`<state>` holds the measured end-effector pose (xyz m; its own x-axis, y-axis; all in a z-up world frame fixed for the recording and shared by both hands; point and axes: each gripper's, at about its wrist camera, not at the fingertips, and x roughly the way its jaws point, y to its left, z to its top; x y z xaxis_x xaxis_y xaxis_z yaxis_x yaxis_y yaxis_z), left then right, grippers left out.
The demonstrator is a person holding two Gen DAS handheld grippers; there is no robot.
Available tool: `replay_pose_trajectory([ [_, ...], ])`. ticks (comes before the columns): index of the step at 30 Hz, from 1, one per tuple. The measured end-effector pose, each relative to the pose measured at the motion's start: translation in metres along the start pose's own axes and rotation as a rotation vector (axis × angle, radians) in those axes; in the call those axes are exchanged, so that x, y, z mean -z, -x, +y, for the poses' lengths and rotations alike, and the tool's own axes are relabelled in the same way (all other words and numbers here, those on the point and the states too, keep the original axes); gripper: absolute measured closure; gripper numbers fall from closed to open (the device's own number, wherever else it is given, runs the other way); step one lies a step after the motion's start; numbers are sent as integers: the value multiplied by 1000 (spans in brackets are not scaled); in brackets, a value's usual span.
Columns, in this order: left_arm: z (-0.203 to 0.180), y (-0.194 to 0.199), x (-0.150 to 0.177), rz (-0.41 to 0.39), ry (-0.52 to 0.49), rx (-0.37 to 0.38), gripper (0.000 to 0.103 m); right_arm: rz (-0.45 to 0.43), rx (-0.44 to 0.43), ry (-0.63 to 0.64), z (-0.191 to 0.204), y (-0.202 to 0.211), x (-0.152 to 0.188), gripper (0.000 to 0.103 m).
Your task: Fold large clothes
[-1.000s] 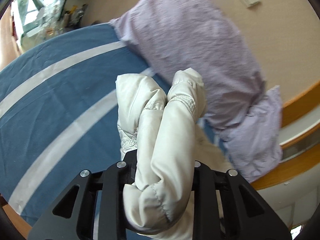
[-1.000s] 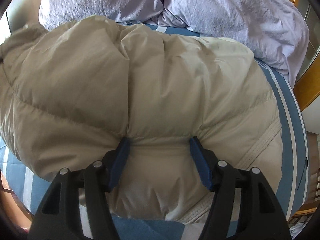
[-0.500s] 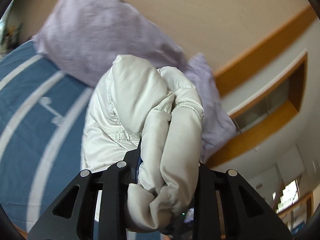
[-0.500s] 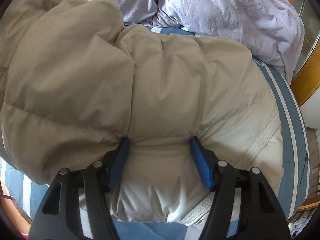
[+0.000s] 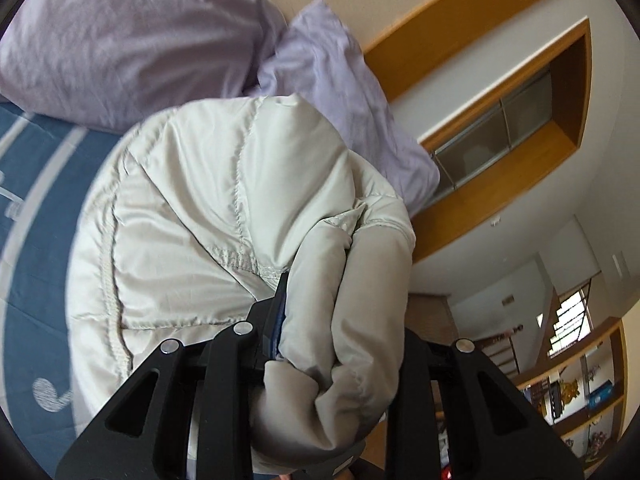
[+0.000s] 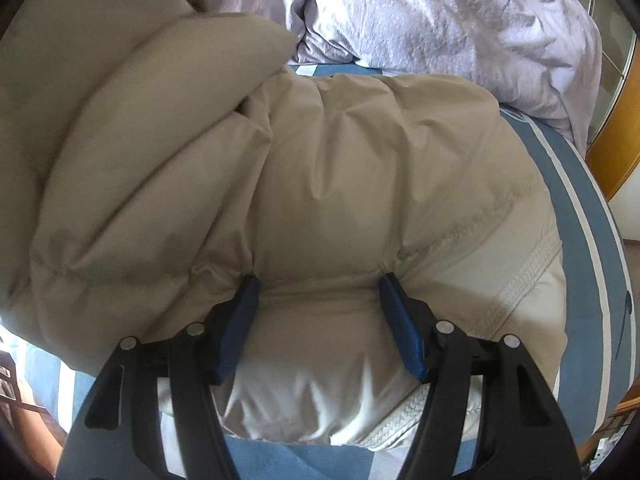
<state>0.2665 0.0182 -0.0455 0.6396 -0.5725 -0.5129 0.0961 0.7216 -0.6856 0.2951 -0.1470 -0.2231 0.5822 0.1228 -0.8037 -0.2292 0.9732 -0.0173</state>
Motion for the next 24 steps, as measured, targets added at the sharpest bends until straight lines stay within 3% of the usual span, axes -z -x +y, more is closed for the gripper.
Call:
replay_pose_trajectory([
  [13,-14,-75,21,135,-101,-81,77,-83,-34,-52,-24,21,17,45],
  [24,-29,-119,50,228,-256,-172,73,-127,42,-106,-59,49,42,46],
])
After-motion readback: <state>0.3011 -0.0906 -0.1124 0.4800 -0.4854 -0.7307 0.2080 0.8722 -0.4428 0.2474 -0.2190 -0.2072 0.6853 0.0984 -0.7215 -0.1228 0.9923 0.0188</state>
